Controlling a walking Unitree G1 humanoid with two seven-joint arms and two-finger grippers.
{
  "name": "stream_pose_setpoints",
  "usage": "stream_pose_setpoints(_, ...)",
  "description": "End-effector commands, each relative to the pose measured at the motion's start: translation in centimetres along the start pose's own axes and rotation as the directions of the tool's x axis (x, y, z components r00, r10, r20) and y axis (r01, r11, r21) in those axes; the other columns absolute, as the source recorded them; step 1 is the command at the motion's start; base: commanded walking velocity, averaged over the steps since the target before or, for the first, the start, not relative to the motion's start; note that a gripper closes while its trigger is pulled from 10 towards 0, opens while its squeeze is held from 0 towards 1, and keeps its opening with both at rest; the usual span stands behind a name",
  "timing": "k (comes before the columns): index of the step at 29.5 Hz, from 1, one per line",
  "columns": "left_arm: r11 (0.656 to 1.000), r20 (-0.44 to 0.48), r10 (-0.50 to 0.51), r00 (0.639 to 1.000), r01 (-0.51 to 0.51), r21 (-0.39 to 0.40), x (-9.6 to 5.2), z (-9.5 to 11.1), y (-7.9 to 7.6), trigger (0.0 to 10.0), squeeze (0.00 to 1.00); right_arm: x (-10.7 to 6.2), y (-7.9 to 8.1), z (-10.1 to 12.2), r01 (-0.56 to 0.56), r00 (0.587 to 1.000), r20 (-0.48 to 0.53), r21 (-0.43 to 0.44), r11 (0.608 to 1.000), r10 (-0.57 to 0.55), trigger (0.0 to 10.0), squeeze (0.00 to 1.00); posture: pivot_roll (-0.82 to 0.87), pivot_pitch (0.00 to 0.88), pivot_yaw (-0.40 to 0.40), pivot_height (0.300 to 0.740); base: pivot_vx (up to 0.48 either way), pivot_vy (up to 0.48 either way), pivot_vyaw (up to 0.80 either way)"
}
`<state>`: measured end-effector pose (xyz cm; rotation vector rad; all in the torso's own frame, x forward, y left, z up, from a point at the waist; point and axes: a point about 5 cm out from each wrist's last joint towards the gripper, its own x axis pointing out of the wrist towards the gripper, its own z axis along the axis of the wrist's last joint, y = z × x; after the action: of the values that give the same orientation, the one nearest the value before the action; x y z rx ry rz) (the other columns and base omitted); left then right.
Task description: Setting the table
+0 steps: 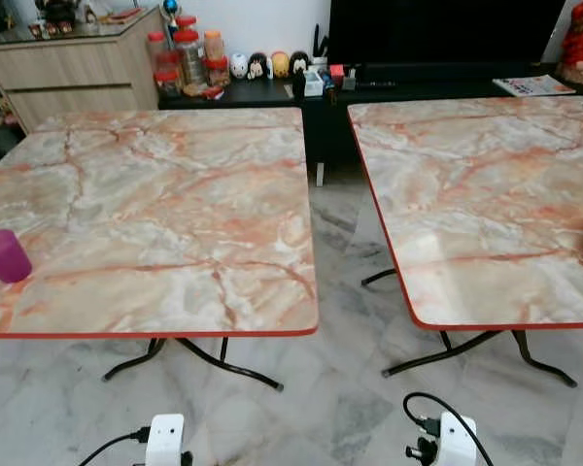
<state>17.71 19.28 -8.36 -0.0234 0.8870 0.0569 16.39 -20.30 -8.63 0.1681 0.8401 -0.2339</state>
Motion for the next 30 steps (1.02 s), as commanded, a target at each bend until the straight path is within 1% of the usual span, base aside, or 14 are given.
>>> stream_pose_setpoints(1, 1.0, -0.014, 0.014, 1.0, -0.014, -0.004, -0.06, -0.26, 0.32, 10.0, 0.0, 0.03, 0.12, 0.05, 0.002, 1.0, 0.002, 0.001, 1.0, -0.002, 10.0, 0.0, -0.07, 0.0, 0.032, 0.74, 0.0, 0.371, 0.0)
stream_pose_setpoints(25, 1.0, -0.012, 0.02, 1.0, -0.019, 0.005, -0.07, -0.08, 0.78, 10.0, 0.0, -0.03, 0.58, -0.28, 0.002, 1.0, -0.001, 0.029, 1.0, -0.002, 10.0, 0.0, -0.06, 0.0, 0.053, 0.74, 0.0, 0.369, 0.0)
stream_pose_setpoints(30, 1.0, -0.007, 0.018, 1.0, -0.018, 0.009, -0.02, 0.15, 0.82, 10.0, 0.0, 0.01, 0.66, -0.16, -0.002, 1.0, 0.001, 0.017, 1.0, 0.001, 10.0, 0.0, -0.06, 0.0, 0.05, 0.74, 0.0, 0.37, 0.0)
